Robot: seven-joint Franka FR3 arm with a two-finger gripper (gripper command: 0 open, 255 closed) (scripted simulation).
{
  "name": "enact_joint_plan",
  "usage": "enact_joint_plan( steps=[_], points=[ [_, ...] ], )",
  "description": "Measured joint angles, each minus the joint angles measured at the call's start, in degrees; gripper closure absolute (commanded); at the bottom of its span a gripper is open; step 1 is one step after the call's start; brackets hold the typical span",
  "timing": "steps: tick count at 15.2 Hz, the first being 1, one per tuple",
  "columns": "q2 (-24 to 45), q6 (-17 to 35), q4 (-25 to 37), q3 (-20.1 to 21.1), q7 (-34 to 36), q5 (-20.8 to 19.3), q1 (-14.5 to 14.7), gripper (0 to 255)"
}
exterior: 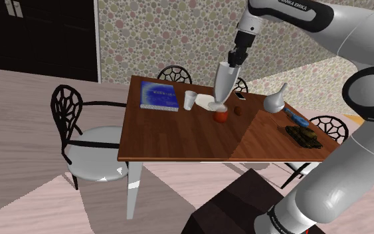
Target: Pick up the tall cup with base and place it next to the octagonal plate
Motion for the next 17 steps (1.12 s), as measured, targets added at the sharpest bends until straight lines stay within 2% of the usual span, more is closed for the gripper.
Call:
enact_joint_plan(
  steps=[5,17],
  points=[
    [1.3,-2.9,4.2,-0.2,-0.4,0.1,-0.2,255],
    [5.0,7.0,-2.2,-6.7,-14.2,0.6,-7.5,255]
  ],
)
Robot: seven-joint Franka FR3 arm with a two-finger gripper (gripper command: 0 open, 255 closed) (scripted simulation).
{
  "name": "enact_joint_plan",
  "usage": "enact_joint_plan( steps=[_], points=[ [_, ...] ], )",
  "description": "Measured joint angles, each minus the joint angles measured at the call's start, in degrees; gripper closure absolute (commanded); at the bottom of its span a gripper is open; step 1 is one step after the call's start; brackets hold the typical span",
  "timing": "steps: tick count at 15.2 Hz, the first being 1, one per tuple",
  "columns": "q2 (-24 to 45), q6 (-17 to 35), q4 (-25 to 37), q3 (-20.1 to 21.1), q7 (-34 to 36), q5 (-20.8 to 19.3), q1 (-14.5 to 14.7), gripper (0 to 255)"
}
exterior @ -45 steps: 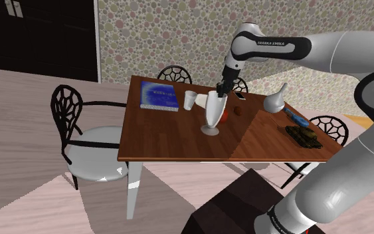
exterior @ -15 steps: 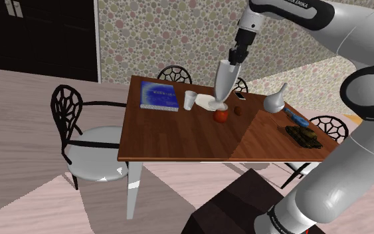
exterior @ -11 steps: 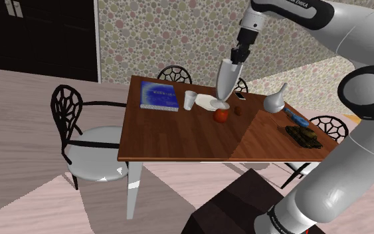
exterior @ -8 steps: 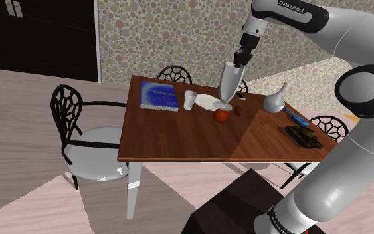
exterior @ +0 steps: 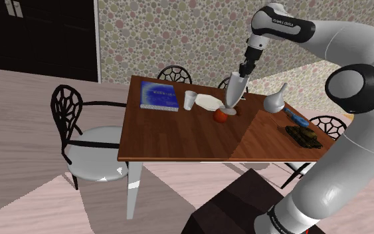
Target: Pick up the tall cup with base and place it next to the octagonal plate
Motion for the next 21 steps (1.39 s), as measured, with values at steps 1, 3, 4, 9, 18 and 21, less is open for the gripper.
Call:
enact_joint_plan(
  steps=[1,3,4,9,18,21],
  points=[
    [1.4,0.3,1.0,-0.6,-1.3,0.3,-0.8,255],
    [3.0,1.9,1.0,-1.5,-3.5,0.7,-2.0,255],
    [4.3,2.2,1.9,-1.9,-4.4,1.0,-2.6,255],
    [9.6,5.3,3.9,-3.9,-10.1,2.6,-6.4,255],
    [23.7,6.7,16.0,-5.8,-19.4,6.8,-14.7,255],
    [26.8,7.6,18.1,-5.9,-21.0,7.6,-16.5,255]
  ],
)
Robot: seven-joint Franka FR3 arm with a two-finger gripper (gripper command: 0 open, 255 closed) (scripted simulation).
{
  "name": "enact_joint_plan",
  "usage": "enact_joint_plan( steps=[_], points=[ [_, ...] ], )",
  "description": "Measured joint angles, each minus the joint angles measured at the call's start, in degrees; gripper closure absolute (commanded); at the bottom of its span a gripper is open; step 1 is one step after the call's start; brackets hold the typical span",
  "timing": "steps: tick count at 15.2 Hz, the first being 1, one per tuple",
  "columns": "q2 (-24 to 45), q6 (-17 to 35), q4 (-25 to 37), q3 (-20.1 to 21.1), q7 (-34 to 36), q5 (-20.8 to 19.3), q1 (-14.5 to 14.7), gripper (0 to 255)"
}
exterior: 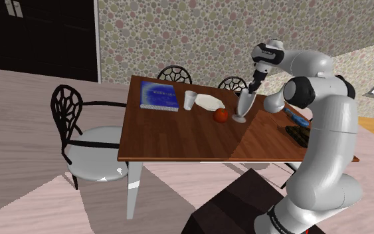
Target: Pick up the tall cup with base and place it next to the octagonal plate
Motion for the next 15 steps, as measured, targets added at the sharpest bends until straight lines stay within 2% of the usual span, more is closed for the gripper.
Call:
enact_joint_plan(
  steps=[11,15],
  points=[
    [0.3,8.5,-8.3,0.2,-0.6,0.3,0.6,255],
    [0.6,9.3,-8.7,0.3,-0.6,0.3,0.6,255]
  ],
)
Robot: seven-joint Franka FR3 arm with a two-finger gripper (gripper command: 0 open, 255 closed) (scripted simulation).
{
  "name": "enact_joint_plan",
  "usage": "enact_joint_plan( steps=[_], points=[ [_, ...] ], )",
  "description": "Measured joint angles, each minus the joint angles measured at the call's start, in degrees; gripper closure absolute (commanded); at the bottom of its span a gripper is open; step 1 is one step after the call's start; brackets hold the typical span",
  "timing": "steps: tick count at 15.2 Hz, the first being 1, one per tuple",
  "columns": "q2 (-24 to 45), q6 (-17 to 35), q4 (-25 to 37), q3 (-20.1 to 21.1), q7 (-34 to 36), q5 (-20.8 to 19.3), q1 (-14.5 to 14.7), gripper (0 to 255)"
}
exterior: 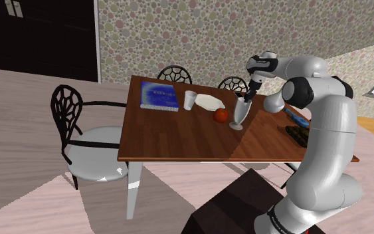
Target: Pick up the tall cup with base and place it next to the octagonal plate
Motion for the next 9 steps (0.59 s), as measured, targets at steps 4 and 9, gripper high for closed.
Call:
enact_joint_plan(
  steps=[4,9],
  points=[
    [0.0,0.0,0.0,0.0,0.0,0.0,0.0,0],
    [0.0,0.1,0.0,0.0,0.0,0.0,0.0,0]
  ],
)
